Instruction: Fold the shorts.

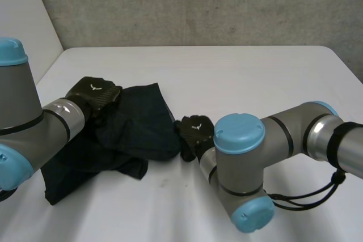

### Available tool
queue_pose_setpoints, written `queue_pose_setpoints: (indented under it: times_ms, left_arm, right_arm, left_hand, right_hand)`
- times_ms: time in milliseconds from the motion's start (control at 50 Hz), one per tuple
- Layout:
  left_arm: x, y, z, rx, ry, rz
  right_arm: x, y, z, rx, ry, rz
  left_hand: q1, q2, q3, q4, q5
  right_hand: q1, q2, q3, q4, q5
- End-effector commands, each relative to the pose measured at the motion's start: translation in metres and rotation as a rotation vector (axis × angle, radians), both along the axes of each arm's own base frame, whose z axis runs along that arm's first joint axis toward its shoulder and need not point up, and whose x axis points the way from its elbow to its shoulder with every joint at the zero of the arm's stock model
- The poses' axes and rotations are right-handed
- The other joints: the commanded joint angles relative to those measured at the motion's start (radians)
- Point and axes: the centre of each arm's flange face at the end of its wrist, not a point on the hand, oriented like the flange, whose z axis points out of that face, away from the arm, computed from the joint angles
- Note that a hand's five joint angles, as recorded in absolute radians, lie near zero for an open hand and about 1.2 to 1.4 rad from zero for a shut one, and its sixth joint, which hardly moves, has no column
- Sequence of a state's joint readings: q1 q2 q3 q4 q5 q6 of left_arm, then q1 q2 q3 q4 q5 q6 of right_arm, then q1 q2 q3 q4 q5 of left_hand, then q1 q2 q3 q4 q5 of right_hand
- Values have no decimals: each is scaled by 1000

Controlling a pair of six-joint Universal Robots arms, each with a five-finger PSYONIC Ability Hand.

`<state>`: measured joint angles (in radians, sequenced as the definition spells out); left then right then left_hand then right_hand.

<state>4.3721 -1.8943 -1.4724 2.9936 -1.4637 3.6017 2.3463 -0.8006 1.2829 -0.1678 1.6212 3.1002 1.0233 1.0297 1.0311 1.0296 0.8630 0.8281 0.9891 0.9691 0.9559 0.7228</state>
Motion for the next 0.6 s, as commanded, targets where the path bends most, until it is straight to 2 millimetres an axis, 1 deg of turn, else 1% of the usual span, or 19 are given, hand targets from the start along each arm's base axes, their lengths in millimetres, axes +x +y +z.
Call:
queue_pose_setpoints:
  times_ms: [20,60,80,120,140,180,200,260,280,360,480,600]
  left_arm:
    - [6,14,12,36,61,50]
    - [14,20,21,42,90,97]
    - [21,27,29,56,130,149]
    - [27,34,34,65,167,194]
    - [33,41,38,73,212,239]
    - [37,49,42,80,254,273]
    - [41,57,44,88,289,299]
    - [46,71,42,116,339,325]
    - [48,79,38,140,364,339]
    - [54,97,29,186,405,366]
    - [60,113,14,262,412,407]
    - [67,131,1,388,384,457]
  right_arm:
    - [7,-19,39,-136,-73,-58]
    - [6,-18,54,-168,-81,-55]
    - [4,-16,66,-202,-75,-50]
    - [2,-15,74,-238,-59,-46]
    - [1,-13,81,-268,-38,-41]
    - [-2,-12,86,-289,-14,-39]
    - [-3,-11,88,-300,6,-37]
    - [-5,-10,89,-304,27,-37]
    - [-6,-9,90,-298,32,-38]
    - [-7,-8,89,-291,45,-37]
    - [-6,-8,88,-291,52,-46]
    - [-5,-9,86,-295,53,-52]
  left_hand:
    - [-586,-592,-594,-592,-600]
    - [-671,-678,-679,-678,-686]
    - [-753,-760,-761,-760,-767]
    - [-777,-784,-785,-784,-792]
    - [-780,-787,-788,-787,-795]
    - [-780,-787,-788,-787,-795]
    - [-780,-787,-788,-787,-795]
    - [-807,-813,-815,-813,-821]
    - [-827,-834,-835,-834,-841]
    - [-842,-848,-850,-848,-856]
    - [-824,-831,-832,-831,-839]
    - [-813,-819,-821,-819,-827]
  right_hand:
    - [568,407,427,440,499]
    - [568,407,427,440,499]
    - [568,407,427,440,499]
    - [568,407,427,440,499]
    - [568,407,427,440,499]
    - [568,407,427,440,499]
    - [568,407,427,440,499]
    - [568,407,427,440,499]
    - [568,407,427,440,499]
    - [568,407,427,440,499]
    - [568,407,427,440,499]
    - [568,407,427,440,499]
